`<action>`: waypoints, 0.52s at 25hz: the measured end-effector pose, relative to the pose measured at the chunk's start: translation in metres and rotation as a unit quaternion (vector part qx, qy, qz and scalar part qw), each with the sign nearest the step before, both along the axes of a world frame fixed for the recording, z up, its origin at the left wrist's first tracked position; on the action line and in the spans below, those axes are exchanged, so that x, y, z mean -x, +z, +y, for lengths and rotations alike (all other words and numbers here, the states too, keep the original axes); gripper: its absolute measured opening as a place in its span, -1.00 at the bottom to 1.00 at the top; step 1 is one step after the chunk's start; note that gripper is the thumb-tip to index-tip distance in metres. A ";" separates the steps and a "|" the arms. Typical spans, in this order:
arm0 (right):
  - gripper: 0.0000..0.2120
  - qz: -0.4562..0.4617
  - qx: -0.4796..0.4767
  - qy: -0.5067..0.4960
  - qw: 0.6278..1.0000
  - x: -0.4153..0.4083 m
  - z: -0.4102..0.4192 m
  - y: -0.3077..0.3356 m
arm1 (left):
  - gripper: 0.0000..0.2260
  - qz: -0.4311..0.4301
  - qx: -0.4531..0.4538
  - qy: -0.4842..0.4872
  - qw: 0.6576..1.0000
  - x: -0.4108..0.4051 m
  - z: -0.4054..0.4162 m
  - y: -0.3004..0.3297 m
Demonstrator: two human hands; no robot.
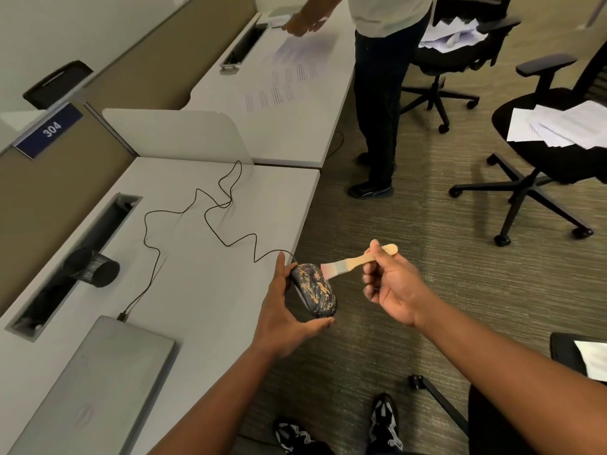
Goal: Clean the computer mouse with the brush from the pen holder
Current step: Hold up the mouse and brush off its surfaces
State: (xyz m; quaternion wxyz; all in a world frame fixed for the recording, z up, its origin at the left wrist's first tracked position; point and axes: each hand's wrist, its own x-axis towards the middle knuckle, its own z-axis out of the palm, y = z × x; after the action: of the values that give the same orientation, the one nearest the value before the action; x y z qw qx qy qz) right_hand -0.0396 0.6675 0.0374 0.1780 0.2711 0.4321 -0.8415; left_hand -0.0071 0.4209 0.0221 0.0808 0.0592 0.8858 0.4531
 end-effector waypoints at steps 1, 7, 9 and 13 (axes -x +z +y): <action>-0.75 0.026 -0.019 0.008 0.999 -0.001 0.003 0.003 | 0.34 0.002 0.000 0.004 1.000 0.002 0.000 -0.002; -0.66 0.175 -0.078 0.149 0.970 -0.011 0.008 0.021 | 0.31 0.001 -0.001 0.027 1.000 0.009 0.000 -0.005; -0.64 0.192 -0.098 0.190 0.958 -0.012 0.007 0.024 | 0.29 -0.003 0.000 0.026 1.000 0.011 0.001 -0.004; -0.67 0.217 -0.159 0.242 0.932 -0.009 0.013 0.026 | 0.35 -0.013 0.009 0.022 1.000 0.014 0.003 0.000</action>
State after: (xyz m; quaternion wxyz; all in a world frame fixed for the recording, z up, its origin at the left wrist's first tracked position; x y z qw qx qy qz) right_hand -0.0306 0.6809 0.0629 0.2321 -0.0062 0.6411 -0.7315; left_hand -0.0210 0.4243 0.0216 0.0826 0.0336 0.8896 0.4479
